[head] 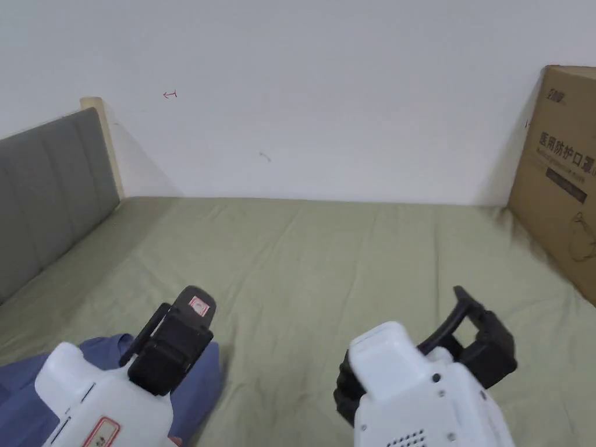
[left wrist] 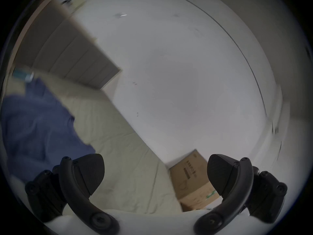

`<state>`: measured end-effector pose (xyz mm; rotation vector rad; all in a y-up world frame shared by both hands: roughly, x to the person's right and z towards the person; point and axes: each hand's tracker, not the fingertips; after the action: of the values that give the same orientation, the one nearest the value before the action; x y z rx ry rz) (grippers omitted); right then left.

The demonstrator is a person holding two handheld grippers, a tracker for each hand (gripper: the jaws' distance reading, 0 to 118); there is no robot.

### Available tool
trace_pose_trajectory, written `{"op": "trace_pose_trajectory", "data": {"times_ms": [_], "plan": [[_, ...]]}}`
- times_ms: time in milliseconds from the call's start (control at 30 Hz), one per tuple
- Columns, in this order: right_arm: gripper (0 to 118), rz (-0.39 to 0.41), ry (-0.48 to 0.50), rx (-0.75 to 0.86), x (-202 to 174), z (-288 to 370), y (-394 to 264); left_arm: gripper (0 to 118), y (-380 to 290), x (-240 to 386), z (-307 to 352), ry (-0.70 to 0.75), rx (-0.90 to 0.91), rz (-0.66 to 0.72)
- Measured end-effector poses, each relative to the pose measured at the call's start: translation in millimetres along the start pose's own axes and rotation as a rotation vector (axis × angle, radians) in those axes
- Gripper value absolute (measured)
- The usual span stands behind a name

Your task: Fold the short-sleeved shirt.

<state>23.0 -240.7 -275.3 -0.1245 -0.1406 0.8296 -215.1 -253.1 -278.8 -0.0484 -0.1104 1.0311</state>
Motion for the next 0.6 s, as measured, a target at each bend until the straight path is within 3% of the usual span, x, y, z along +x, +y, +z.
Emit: {"op": "trace_pose_trajectory", "data": {"times_ms": [67, 167, 267, 367, 433, 500, 567, 600], "plan": [[118, 0.058, 0.026, 0.007, -12, 3, -5, 118, -9, -12, 1, 0.048, 0.000, 0.020], [118, -0.113, 0.102, 0.007, 1, 7, -1, 118, -10, -14, -6, 0.118, -0.062, -0.005], [118, -0.410, 0.140, 0.037, 31, 5, 4, 118, -1, 13, -10, 0.081, -0.070, -0.240], [118, -0.849, 0.142, 0.055, 65, -1, -12, 118, -3, 51, -10, 0.033, -0.050, -0.708], [118, -1.055, 0.117, -0.001, 73, -4, -31, 118, -18, 64, -6, 0.060, -0.005, -1.042], [118, -1.128, 0.108, -0.052, 72, -7, -49, 118, -31, 65, -6, 0.108, 0.021, -1.228], [118, -1.100, 0.077, -0.054, 66, -4, -58, 118, -32, 60, -5, 0.087, -0.029, -1.178], [118, -1.047, 0.033, -0.050, 63, 0, -59, 118, -32, 59, -5, 0.070, -0.065, -1.139]]}}
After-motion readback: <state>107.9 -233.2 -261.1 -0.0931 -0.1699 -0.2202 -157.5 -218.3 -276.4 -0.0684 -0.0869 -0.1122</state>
